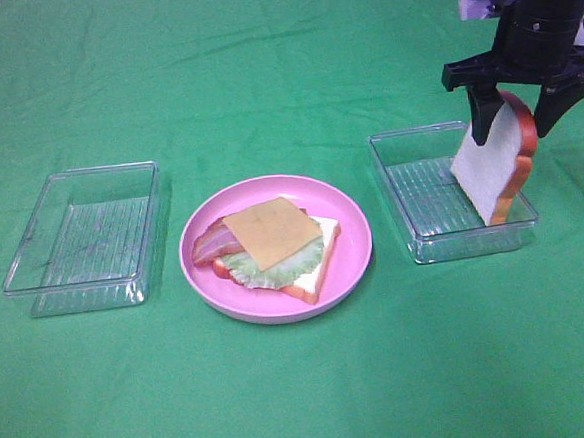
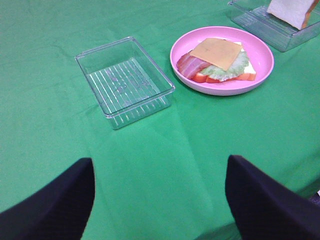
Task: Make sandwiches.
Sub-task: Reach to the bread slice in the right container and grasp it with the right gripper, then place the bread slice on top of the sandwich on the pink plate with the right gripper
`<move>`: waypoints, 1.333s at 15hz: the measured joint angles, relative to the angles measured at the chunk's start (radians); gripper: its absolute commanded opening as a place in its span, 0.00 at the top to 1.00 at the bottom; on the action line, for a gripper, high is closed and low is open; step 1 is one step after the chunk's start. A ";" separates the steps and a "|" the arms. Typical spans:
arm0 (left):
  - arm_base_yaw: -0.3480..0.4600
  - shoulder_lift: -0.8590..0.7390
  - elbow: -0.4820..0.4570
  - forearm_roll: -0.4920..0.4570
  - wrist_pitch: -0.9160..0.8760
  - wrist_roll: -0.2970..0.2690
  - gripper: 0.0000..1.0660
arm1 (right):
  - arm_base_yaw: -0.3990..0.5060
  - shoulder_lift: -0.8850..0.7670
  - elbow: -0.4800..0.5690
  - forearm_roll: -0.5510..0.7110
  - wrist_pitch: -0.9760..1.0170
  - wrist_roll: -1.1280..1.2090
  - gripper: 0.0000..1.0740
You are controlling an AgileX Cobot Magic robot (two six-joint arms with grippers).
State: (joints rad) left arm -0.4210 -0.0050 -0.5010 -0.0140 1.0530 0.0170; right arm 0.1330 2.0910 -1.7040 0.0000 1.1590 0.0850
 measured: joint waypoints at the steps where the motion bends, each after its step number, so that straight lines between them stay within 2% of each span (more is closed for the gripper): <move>1: 0.000 0.000 0.000 0.000 0.000 0.000 0.34 | 0.000 0.003 0.000 0.000 -0.004 0.000 0.66; 2: 0.000 0.000 0.000 0.000 0.000 0.000 0.34 | 0.000 0.004 0.000 0.000 -0.005 0.000 0.92; 3: 0.000 0.000 0.000 0.000 0.000 0.000 0.34 | 0.000 0.004 0.000 0.000 -0.005 0.000 0.92; 4: 0.000 0.000 0.000 0.000 0.000 0.000 0.34 | 0.000 0.004 0.000 0.000 -0.005 0.000 1.00; 9: 0.000 0.000 0.000 0.000 0.000 0.000 0.34 | 0.000 -0.029 0.000 0.035 -0.005 0.000 1.00; 11: 0.000 0.000 0.000 0.000 0.000 0.000 0.34 | 0.000 -0.085 0.000 0.086 0.000 -0.005 1.00; 12: 0.000 0.000 0.000 0.000 0.000 0.000 0.34 | 0.000 -0.138 0.001 0.180 0.017 -0.038 1.00; 14: 0.000 0.000 0.000 0.000 0.000 0.000 0.34 | 0.000 -0.183 0.030 0.292 0.016 -0.072 1.00; 15: 0.000 0.000 0.000 0.000 0.000 0.000 0.34 | 0.000 -0.221 0.090 0.389 0.002 -0.100 1.00; 17: 0.000 0.000 0.000 0.000 0.000 0.000 0.34 | 0.000 -0.234 0.125 0.433 -0.015 -0.114 1.00; 18: 0.000 0.000 0.000 0.000 0.000 0.000 0.34 | 0.000 -0.250 0.219 0.594 -0.064 -0.187 1.00; 20: 0.000 0.000 0.000 0.000 0.000 0.000 0.34 | 0.000 -0.252 0.350 0.819 -0.132 -0.310 1.00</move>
State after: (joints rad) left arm -0.4210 -0.0050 -0.5010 -0.0140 1.0530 0.0170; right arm 0.1330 1.8390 -1.3540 0.8190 1.0270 -0.2250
